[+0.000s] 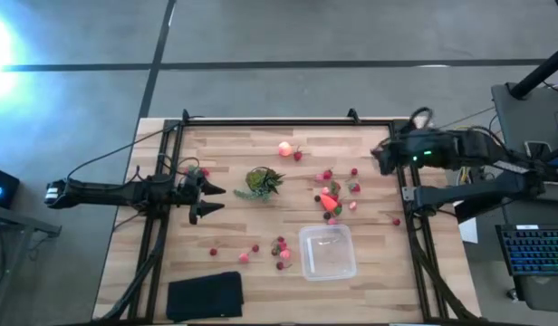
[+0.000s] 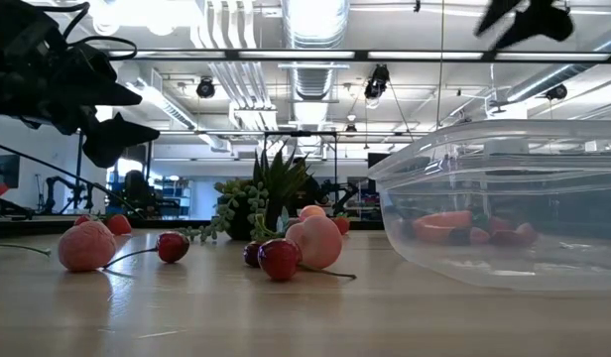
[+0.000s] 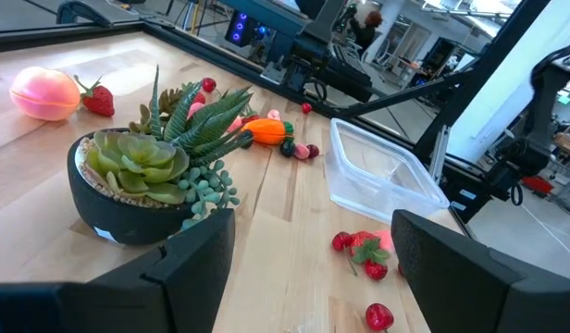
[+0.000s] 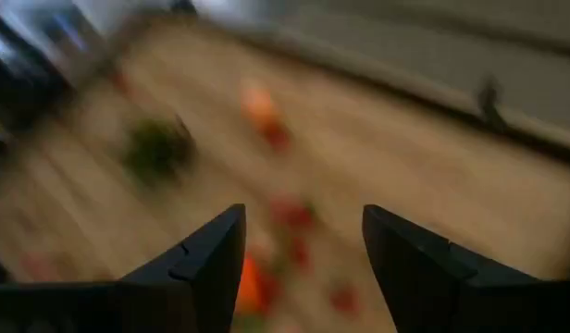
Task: Pick and placing Produce into tupperware
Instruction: Put the cherry into the bin
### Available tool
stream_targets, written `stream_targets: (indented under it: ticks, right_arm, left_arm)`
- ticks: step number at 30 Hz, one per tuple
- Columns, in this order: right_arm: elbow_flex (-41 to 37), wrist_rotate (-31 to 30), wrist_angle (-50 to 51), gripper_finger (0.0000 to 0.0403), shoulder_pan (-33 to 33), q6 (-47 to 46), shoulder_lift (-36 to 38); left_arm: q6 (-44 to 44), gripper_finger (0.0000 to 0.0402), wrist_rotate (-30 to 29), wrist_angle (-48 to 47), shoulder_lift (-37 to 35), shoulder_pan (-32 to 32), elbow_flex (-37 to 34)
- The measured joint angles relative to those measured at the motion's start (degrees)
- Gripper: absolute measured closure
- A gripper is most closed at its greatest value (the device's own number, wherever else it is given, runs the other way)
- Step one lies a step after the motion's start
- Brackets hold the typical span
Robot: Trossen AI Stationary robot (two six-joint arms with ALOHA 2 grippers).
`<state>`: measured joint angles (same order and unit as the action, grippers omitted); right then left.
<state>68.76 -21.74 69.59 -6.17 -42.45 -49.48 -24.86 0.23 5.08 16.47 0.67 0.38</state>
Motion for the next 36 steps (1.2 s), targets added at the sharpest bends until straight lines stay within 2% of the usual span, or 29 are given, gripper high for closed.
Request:
stream_targets:
  ticks: [4, 5, 9, 12, 16, 25, 32, 36]
  right_arm:
    - [6.1, 4.5, 20.4, 0.0193, 0.0, -1.1, -8.2]
    - [6.3, 5.5, 20.9, 0.0193, 0.0, -0.8, -9.5]
    - [3.8, 16.0, 19.1, 0.0193, 0.2, 1.7, -11.4]
    - [-0.8, 22.5, 20.2, 0.0193, 1.8, 0.0, -12.6]
    - [-6.8, 28.2, 20.3, 0.0193, 4.0, -8.7, -13.5]
    - [-18.9, 29.6, 18.9, 0.0193, 6.6, -39.7, -14.4]
    - [-27.1, 32.1, 8.3, 0.0193, 8.7, -49.9, -14.4]
    - [-26.5, 30.4, 7.8, 0.0193, 9.3, -52.8, -15.5]
  left_arm:
    - [0.0, 0.0125, 0.0, 0.0, 0.0, 0.0, 0.0]
    - [0.0, 0.0125, 0.0, 0.0, 0.0, 0.0, 0.0]
    - [0.0, 0.0125, 0.0, 0.0, 0.0, 0.0, 0.0]
    - [0.0, 0.0125, 0.0, 0.1, 0.0, 0.0, 0.0]
    - [0.0, 0.0125, 0.0, 0.4, 0.0, 0.0, 0.0]
    - [0.0, 0.0125, 0.0, 0.4, 0.0, 0.0, 0.0]
    - [0.0, 0.0125, 0.0, 0.4, 0.0, 0.0, 0.0]
    - [0.0, 0.0125, 0.0, 0.4, 0.0, 0.0, 0.0]
